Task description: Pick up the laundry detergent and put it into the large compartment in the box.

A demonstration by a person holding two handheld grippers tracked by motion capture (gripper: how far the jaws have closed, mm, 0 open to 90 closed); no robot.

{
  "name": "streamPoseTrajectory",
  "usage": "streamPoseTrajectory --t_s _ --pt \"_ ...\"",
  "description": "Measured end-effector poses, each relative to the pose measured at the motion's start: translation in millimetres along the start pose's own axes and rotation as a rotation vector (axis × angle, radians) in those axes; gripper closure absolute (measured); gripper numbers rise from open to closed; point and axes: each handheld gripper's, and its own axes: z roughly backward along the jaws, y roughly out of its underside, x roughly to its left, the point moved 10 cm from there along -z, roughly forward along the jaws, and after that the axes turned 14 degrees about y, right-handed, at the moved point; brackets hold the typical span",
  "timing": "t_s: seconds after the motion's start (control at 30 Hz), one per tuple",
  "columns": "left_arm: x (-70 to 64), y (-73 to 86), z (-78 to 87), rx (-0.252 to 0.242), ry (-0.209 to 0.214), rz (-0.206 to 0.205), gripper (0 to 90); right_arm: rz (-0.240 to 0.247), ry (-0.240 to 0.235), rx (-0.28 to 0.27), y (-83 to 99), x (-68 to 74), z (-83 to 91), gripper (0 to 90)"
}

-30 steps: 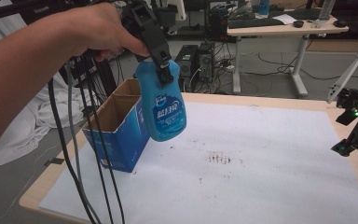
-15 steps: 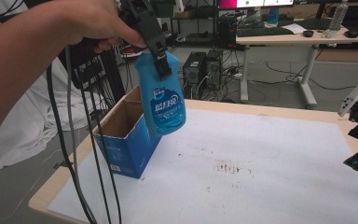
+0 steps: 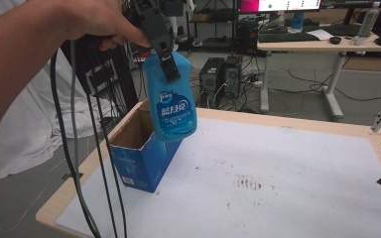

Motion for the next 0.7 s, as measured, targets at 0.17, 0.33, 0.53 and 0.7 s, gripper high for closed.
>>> streamPoseTrajectory --t_s 0.17,0.33,0.53,0.7 --pt "2.8 3.2 6.1 0.005 0.006 -0.045 37.7 -0.007 -0.001 0.012 0.4 0.2 -0.3 1.6" --pt "6.6 8.1 9.9 0.024 -0.017 -0.109 37.7 -0.013 -0.001 0.011 0.7 -1.0 -1.5 1.6" --pt "12.9 12.5 12.9 0.028 -0.039 -0.150 37.8 -0.015 -0.003 0.012 -0.1 -1.4 -2.2 1.6" --pt "18.3 16.1 16.0 0.037 -0.049 -0.164 37.8 -0.009 -0.005 0.013 -0.7 -1.6 -3.2 1.6"
